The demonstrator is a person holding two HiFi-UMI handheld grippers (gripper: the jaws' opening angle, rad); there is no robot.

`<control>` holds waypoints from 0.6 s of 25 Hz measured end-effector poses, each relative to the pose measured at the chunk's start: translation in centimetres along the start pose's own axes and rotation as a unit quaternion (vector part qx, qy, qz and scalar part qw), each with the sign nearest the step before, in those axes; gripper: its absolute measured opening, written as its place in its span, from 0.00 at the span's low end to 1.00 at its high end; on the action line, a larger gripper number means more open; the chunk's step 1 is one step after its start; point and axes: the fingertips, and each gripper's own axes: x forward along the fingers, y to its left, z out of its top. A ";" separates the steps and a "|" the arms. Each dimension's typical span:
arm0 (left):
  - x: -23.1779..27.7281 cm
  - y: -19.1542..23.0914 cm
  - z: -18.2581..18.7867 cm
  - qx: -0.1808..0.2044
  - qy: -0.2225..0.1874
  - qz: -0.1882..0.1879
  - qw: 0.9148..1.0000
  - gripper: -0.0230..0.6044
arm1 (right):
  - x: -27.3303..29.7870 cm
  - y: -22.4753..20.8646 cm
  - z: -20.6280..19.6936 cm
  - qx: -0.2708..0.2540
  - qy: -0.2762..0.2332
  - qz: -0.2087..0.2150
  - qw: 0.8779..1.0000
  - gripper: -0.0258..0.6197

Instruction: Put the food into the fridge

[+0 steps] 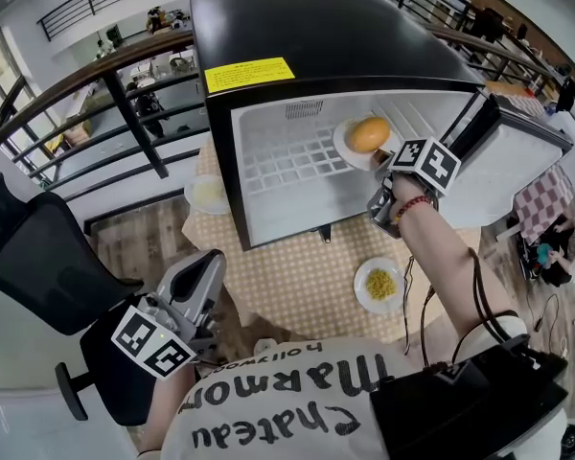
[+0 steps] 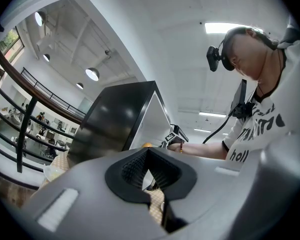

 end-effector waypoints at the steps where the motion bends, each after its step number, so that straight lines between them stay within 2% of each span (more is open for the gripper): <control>1: 0.0 -0.1 0.0 0.000 0.000 0.000 1.000 0.05 | 0.0 0.0 0.0 -0.003 0.000 -0.002 1.000 0.32; 5: -0.3 -0.1 0.2 0.000 -0.002 0.003 1.000 0.05 | -0.2 -0.1 0.3 -0.024 -0.009 -0.014 1.000 0.33; 10: -0.8 0.1 0.6 0.004 -0.008 0.008 1.000 0.05 | -0.9 -1.1 1.1 -0.039 -0.044 -0.042 0.997 0.33; 13: -1.0 0.1 0.7 0.006 -0.004 0.002 1.000 0.05 | -2.0 -1.7 1.4 -0.027 -0.072 -0.035 0.996 0.33; 15: -0.8 0.1 0.5 0.005 0.003 -0.008 1.000 0.05 | -3.5 -2.4 0.6 0.007 -0.086 -0.019 0.996 0.33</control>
